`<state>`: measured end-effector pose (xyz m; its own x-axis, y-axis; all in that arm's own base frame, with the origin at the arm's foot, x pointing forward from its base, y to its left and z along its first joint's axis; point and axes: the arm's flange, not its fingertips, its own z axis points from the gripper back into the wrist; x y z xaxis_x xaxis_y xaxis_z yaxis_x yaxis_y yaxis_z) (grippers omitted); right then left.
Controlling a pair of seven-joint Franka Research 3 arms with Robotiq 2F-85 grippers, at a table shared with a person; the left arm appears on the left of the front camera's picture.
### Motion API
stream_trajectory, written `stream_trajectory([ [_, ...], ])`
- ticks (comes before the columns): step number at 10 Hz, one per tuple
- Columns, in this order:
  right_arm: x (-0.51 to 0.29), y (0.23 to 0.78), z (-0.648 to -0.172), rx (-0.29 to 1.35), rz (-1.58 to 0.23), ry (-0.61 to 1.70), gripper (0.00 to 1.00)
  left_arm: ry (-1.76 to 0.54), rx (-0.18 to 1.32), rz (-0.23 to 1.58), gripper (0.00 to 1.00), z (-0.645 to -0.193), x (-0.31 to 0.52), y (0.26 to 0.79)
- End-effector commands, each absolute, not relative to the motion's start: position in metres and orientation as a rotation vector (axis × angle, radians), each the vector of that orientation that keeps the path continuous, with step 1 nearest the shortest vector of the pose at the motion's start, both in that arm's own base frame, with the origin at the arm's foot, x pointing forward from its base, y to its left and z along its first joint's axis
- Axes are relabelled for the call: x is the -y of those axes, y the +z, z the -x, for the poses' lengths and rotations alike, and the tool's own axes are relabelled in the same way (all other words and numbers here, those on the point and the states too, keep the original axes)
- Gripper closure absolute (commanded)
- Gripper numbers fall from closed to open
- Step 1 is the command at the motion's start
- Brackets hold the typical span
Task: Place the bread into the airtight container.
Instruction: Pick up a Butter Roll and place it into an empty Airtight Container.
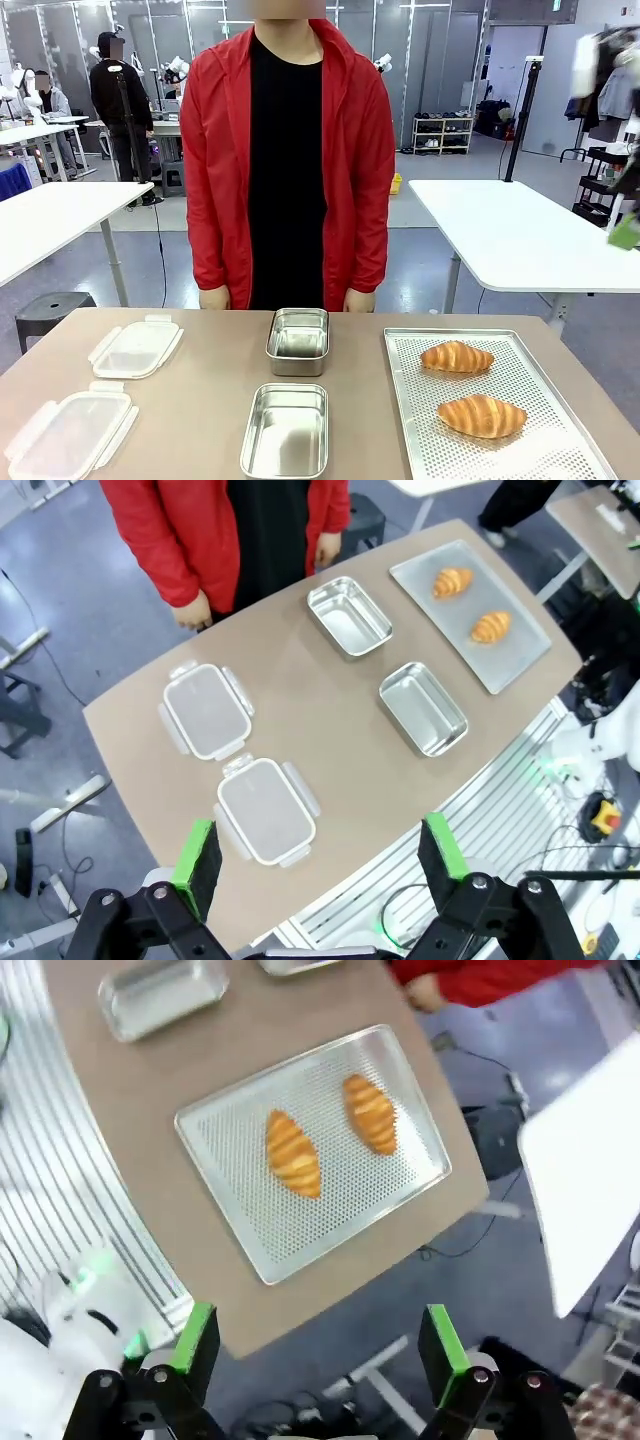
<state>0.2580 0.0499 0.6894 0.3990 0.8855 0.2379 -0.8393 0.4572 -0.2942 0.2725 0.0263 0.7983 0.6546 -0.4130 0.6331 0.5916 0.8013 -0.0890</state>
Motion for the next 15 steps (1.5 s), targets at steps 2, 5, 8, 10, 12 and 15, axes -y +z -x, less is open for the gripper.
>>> stream_trajectory([
  [2, -0.077, 0.655, -0.312, 0.239, 0.124, 1.186, 0.0, -0.599, 0.646, 0.299, 0.0, -0.272, -0.026, 0.8],
  [5, -0.093, 0.584, -0.353, 0.167, 0.07, 1.208, 0.0, -0.599, 0.646, 0.299, 0.0, -0.272, -0.026, 0.8],
  [8, -0.091, 0.518, -0.376, 0.173, 0.086, 1.192, 0.0, -0.599, 0.646, 0.299, 0.0, -0.272, -0.026, 0.8],
  [10, -0.09, 0.485, -0.384, 0.147, 0.029, 1.237, 0.0, -0.599, 0.646, 0.299, 0.0, -0.272, -0.026, 0.8],
  [12, -0.085, 0.455, -0.395, 0.071, -0.056, 1.357, 0.0, -0.599, 0.646, 0.299, 0.0, -0.272, -0.026, 0.8],
  [15, -0.086, 0.417, -0.405, 0.065, -0.012, 1.505, 0.0, -0.599, 0.646, 0.299, 0.0, -0.272, -0.026, 0.8],
])
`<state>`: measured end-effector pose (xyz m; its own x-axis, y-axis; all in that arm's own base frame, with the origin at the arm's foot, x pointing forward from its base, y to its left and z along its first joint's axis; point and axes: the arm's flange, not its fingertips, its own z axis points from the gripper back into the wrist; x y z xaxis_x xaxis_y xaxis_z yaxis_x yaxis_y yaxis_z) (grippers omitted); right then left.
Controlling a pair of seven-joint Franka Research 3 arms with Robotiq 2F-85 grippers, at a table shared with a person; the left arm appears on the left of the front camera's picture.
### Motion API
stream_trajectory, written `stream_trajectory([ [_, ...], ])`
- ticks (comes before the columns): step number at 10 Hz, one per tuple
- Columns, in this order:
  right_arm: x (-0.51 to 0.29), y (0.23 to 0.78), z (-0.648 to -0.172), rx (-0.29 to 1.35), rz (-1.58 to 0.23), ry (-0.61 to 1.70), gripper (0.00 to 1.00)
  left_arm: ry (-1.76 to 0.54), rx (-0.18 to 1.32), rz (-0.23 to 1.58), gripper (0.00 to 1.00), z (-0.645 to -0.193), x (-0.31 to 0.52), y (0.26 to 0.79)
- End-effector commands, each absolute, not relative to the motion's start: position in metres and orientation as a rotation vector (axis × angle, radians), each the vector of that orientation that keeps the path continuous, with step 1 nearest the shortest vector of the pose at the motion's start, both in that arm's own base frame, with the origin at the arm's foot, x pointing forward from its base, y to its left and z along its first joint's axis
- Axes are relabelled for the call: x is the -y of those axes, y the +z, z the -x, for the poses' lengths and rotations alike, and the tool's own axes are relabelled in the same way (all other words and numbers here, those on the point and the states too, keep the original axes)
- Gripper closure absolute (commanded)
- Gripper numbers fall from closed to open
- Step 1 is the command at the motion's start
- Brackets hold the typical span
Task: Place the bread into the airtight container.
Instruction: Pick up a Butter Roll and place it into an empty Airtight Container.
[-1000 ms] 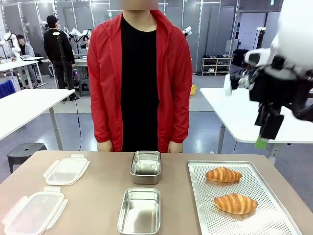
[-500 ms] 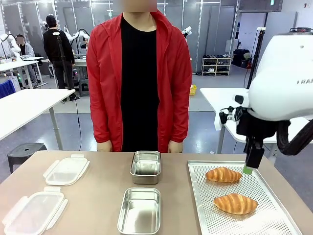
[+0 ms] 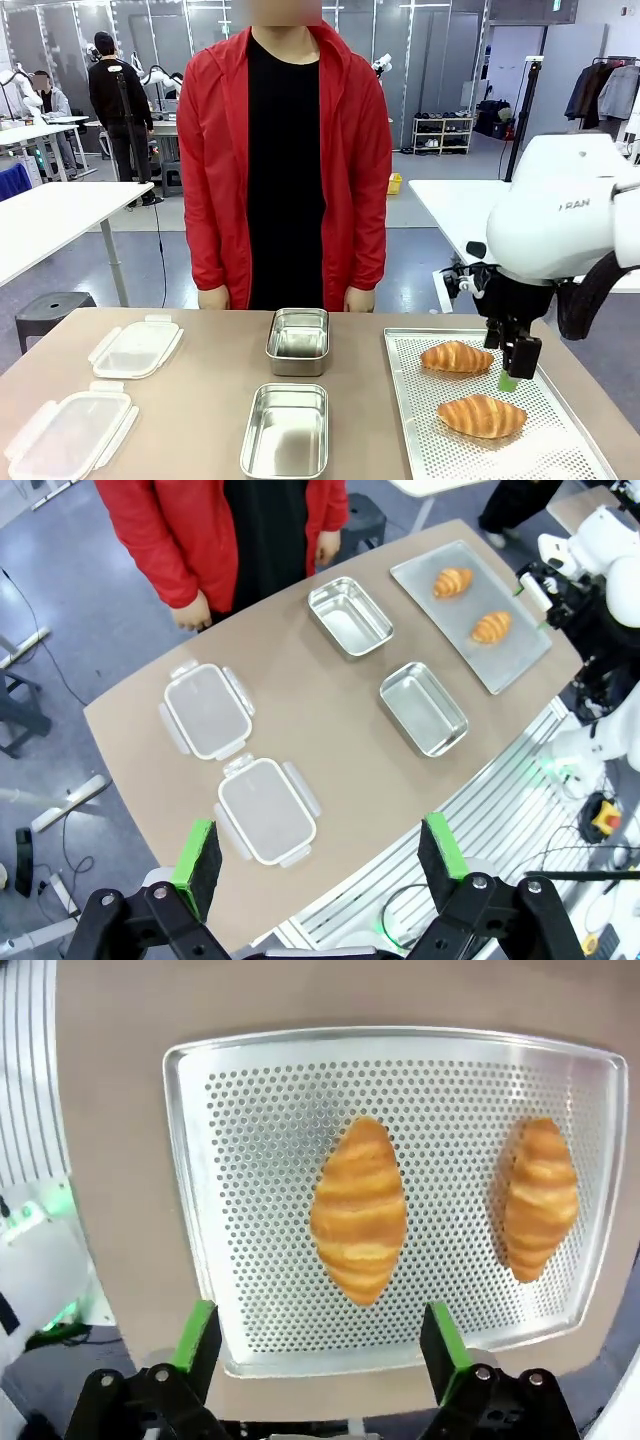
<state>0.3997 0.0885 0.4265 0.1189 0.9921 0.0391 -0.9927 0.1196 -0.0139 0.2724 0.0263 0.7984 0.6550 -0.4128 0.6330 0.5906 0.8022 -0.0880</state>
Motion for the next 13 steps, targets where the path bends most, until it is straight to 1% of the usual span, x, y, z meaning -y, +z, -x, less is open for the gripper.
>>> stream_trajectory([
  [1, -0.088, 0.404, -0.407, 0.045, -0.018, 1.516, 0.0, -0.599, 0.646, 0.299, 0.0, -0.272, -0.026, 0.8],
  [4, -0.094, 0.358, -0.414, 0.01, -0.051, 1.456, 0.0, -0.599, 0.646, 0.299, 0.0, -0.272, -0.026, 0.8],
  [5, -0.095, 0.348, -0.413, 0.0, -0.02, 1.463, 0.0, -0.599, 0.646, 0.299, 0.0, -0.272, -0.026, 0.8],
  [6, -0.096, 0.343, -0.415, -0.003, 0.017, 1.454, 0.0, -0.599, 0.646, 0.299, 0.0, -0.272, -0.026, 0.8],
  [7, -0.098, 0.347, -0.411, 0.022, 0.006, 1.467, 0.0, -0.599, 0.646, 0.299, 0.0, -0.272, -0.026, 0.8],
  [8, -0.094, 0.346, -0.414, -0.016, -0.033, 1.472, 0.0, -0.599, 0.646, 0.299, 0.0, -0.272, -0.026, 0.8],
  [13, -0.094, 0.343, -0.415, -0.014, -0.025, 1.473, 0.0, -0.599, 0.646, 0.299, 0.0, -0.272, -0.026, 0.8],
])
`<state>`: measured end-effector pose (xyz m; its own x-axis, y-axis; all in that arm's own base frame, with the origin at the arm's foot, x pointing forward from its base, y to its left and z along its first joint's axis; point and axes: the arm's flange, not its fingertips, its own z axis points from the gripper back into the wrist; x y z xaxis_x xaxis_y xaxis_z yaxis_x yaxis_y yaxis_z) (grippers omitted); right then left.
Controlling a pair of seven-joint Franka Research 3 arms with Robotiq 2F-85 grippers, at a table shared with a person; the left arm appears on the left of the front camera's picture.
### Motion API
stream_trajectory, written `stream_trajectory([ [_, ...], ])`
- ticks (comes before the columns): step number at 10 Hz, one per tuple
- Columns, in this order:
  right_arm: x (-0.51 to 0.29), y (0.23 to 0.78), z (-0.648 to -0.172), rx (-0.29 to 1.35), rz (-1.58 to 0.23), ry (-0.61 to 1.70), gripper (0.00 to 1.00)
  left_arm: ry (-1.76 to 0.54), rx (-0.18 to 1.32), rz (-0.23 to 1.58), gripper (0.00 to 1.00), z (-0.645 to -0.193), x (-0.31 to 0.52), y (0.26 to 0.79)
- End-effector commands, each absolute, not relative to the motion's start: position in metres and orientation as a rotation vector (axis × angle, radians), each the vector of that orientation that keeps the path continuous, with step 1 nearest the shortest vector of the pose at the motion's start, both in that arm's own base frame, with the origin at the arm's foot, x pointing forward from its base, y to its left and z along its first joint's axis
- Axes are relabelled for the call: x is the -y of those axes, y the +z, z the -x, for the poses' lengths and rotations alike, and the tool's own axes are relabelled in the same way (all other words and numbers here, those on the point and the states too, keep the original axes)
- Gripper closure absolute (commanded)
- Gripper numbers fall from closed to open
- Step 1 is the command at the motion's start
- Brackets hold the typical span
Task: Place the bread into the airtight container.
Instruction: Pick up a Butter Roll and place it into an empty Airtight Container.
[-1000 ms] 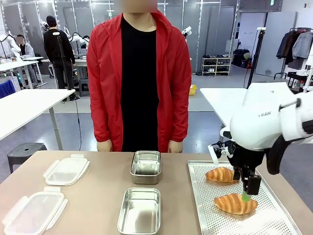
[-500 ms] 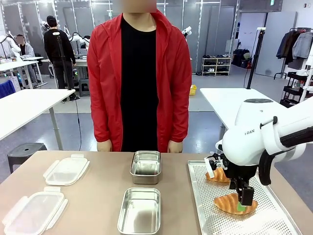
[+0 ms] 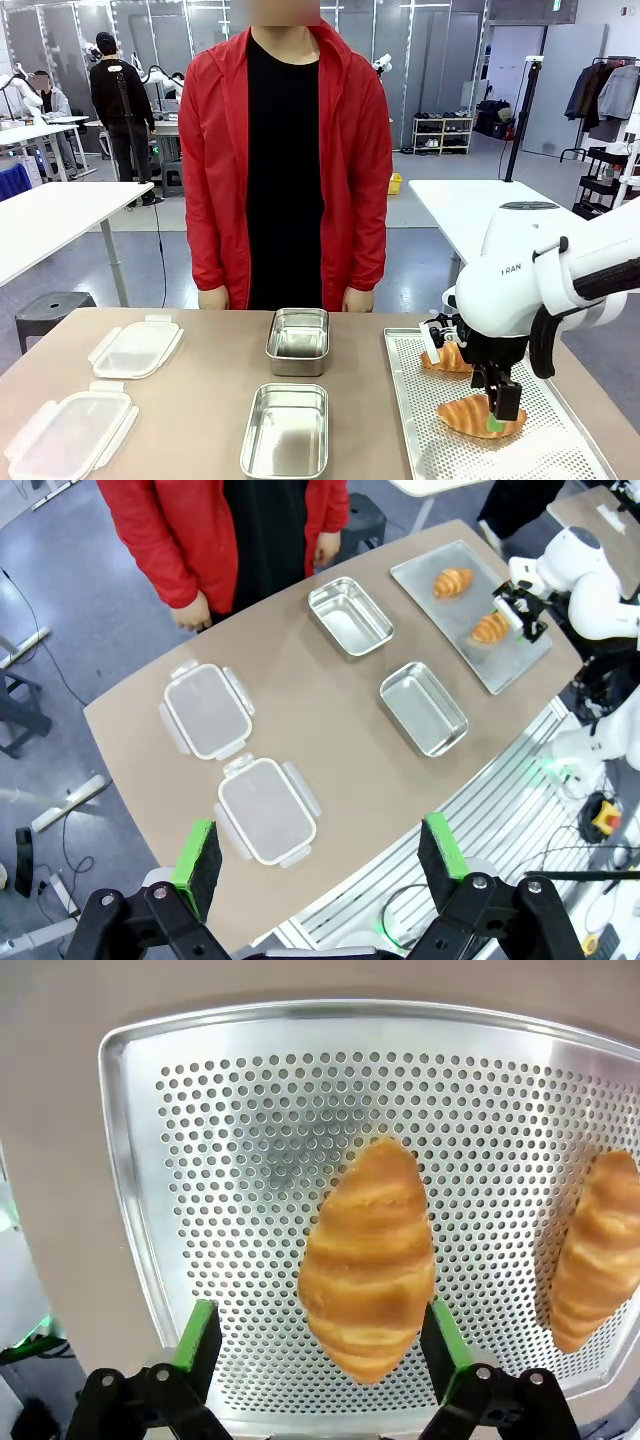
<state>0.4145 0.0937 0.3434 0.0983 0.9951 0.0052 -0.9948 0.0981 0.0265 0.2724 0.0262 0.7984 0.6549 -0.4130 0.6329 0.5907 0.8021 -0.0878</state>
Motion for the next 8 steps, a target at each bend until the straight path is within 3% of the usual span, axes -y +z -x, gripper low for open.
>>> stream_trajectory([
  [1, -0.091, 0.337, -0.418, 0.012, -0.015, 1.507, 0.0, -0.599, 0.646, 0.299, 0.0, -0.272, -0.026, 0.8],
  [8, -0.086, 0.308, -0.44, 0.021, 0.039, 1.535, 0.0, -0.599, 0.646, 0.299, 0.0, -0.272, -0.026, 0.8],
])
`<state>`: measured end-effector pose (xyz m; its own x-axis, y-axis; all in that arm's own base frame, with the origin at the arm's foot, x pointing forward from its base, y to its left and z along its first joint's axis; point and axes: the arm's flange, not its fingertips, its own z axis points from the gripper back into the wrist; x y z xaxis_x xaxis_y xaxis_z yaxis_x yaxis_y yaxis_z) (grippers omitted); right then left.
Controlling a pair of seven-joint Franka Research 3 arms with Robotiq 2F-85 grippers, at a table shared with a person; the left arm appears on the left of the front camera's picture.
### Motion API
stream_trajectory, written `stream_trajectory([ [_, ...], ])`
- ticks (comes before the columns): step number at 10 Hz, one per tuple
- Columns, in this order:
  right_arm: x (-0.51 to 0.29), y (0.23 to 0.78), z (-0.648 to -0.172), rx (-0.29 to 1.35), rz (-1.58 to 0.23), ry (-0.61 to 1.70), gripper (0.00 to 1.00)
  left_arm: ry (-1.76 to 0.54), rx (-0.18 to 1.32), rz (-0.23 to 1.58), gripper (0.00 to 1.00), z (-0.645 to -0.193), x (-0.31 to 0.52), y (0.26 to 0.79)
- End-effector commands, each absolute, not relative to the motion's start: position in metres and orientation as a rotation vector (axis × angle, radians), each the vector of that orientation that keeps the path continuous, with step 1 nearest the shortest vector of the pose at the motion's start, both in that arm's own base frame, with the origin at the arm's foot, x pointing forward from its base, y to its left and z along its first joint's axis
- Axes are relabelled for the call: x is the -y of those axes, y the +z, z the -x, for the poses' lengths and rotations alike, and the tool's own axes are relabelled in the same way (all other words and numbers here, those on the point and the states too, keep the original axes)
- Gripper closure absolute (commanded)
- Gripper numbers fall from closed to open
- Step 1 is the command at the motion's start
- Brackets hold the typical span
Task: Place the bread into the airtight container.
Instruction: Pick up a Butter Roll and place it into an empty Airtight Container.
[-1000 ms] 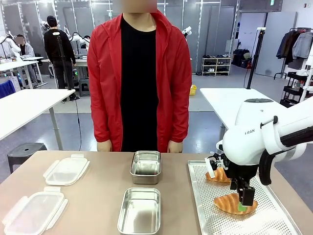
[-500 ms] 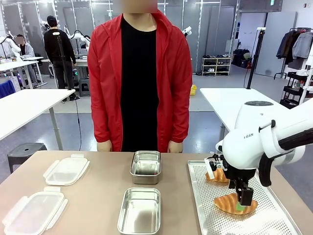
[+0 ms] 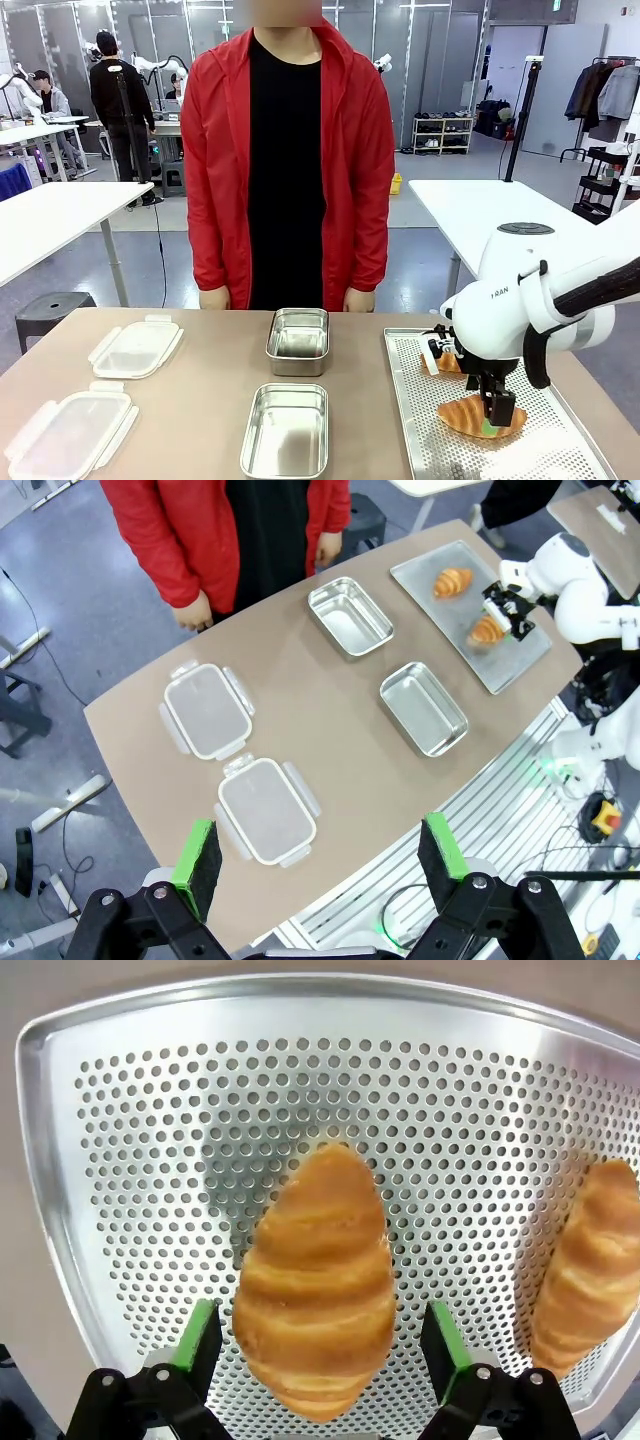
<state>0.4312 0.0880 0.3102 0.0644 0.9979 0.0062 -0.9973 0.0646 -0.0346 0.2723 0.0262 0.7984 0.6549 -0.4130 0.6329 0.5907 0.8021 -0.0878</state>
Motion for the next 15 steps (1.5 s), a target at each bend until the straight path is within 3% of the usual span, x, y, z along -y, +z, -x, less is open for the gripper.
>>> stream_trajectory([
  [1, -0.086, 0.304, -0.445, -0.013, 0.02, 1.527, 0.0, -0.599, 0.646, 0.299, 0.0, -0.272, -0.026, 0.8],
  [2, -0.085, 0.303, -0.449, -0.011, 0.008, 1.527, 0.0, -0.599, 0.646, 0.299, 0.0, -0.272, -0.026, 0.8],
  [8, -0.076, 0.308, -0.458, -0.041, -0.036, 1.514, 0.6, -0.599, 0.646, 0.299, 0.0, -0.272, -0.026, 0.8],
  [9, -0.076, 0.315, -0.456, -0.031, -0.051, 1.515, 0.65, -0.599, 0.646, 0.299, 0.0, -0.272, -0.026, 0.8],
  [15, -0.104, 0.38, -0.427, -0.079, -0.037, 1.411, 0.65, -0.599, 0.646, 0.299, 0.0, -0.272, -0.026, 0.8],
])
